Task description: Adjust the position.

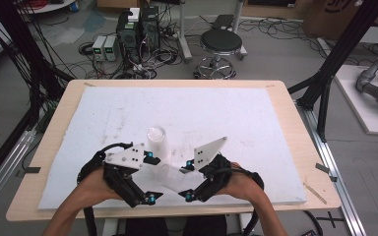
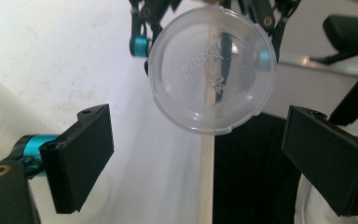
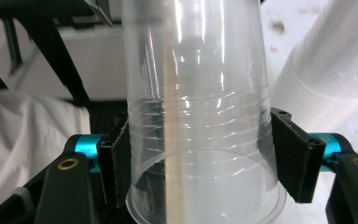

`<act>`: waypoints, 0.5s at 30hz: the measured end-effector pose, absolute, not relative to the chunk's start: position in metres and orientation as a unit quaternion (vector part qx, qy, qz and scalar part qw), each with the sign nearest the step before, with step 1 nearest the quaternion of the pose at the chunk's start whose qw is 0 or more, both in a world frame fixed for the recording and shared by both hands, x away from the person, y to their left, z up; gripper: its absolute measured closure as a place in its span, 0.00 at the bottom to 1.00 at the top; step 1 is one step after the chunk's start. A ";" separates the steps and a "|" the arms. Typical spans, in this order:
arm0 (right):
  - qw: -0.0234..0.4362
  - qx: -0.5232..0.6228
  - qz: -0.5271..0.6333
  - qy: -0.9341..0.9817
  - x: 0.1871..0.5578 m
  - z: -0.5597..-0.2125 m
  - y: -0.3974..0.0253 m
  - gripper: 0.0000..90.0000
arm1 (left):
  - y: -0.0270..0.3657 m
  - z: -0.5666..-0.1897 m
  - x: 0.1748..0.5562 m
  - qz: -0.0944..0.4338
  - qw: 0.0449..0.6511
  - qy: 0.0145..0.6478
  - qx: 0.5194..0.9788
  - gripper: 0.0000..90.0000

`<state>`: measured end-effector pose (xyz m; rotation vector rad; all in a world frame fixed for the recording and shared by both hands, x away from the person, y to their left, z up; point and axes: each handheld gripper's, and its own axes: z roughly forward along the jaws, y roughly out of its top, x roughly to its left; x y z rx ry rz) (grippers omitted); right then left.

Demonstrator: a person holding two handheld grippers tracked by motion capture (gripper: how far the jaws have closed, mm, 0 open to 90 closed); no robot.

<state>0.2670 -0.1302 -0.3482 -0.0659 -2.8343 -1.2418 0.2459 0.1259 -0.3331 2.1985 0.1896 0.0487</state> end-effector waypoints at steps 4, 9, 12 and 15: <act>0.017 -0.022 -0.358 -0.933 0.268 -0.344 -0.125 0.35 | 0.120 -0.331 0.249 0.017 0.418 0.075 0.905 0.10; 0.004 -0.025 -0.316 -0.948 0.270 -0.341 -0.120 0.35 | 0.111 -0.328 0.253 0.020 0.388 0.072 0.919 0.12; -0.001 -0.026 -0.300 -0.954 0.271 -0.339 -0.118 0.35 | 0.107 -0.327 0.256 0.019 0.387 0.070 0.919 0.14; -0.003 -0.028 -0.285 -0.958 0.272 -0.337 -0.117 0.35 | 0.105 -0.327 0.258 0.017 0.379 0.073 0.922 0.15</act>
